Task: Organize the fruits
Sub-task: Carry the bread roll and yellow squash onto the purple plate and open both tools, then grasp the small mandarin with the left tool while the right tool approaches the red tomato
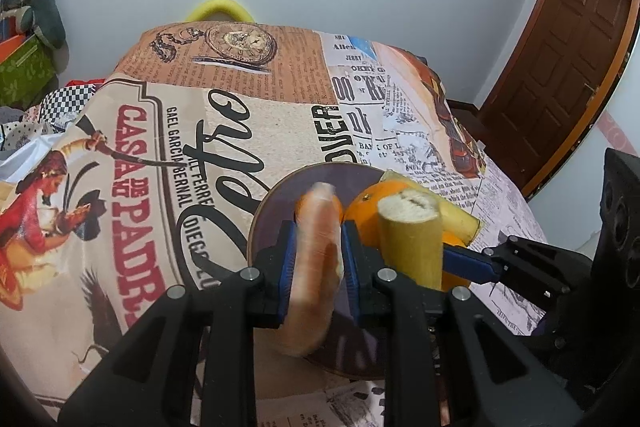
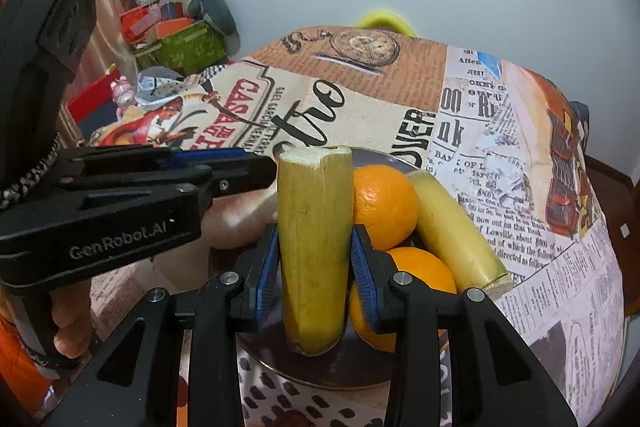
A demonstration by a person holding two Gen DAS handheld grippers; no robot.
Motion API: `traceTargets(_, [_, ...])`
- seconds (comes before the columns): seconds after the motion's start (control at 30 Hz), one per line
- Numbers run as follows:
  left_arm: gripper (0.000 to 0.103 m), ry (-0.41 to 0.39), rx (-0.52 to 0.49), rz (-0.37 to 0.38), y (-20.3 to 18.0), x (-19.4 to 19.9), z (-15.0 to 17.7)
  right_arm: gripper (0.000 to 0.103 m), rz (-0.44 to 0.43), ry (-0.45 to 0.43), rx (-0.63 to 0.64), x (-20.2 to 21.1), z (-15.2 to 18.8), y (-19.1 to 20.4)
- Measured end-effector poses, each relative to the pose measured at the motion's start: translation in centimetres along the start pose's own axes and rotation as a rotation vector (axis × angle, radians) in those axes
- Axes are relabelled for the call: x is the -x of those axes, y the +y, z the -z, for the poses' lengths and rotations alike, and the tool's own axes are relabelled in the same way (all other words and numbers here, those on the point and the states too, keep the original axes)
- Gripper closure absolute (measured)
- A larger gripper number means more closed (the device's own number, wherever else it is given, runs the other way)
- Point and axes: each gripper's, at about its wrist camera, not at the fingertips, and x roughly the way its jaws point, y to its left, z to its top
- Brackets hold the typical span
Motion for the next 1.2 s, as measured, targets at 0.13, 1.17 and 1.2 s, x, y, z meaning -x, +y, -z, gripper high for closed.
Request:
traceTargets(0.13, [0.081, 0.008, -0.009, -0.011, -0.1, 0.2, 0.3, 0.070, 0.008, 0.004, 0.007, 0.1, 0.2, 0.1])
traceTargets(1.17, [0.074, -0.022, -0.068, -0.119, -3.5, 13.1, 6.8, 0.060, 0.129, -0.076, -0.062, 13.4, 5.8, 0.2])
traceTargets(1.2, [0.071, -0.017, -0.070, -0.123, -3.6, 13.4, 7.3, 0.060, 0.133, -0.076, -0.063, 13.8, 6.1, 0.1])
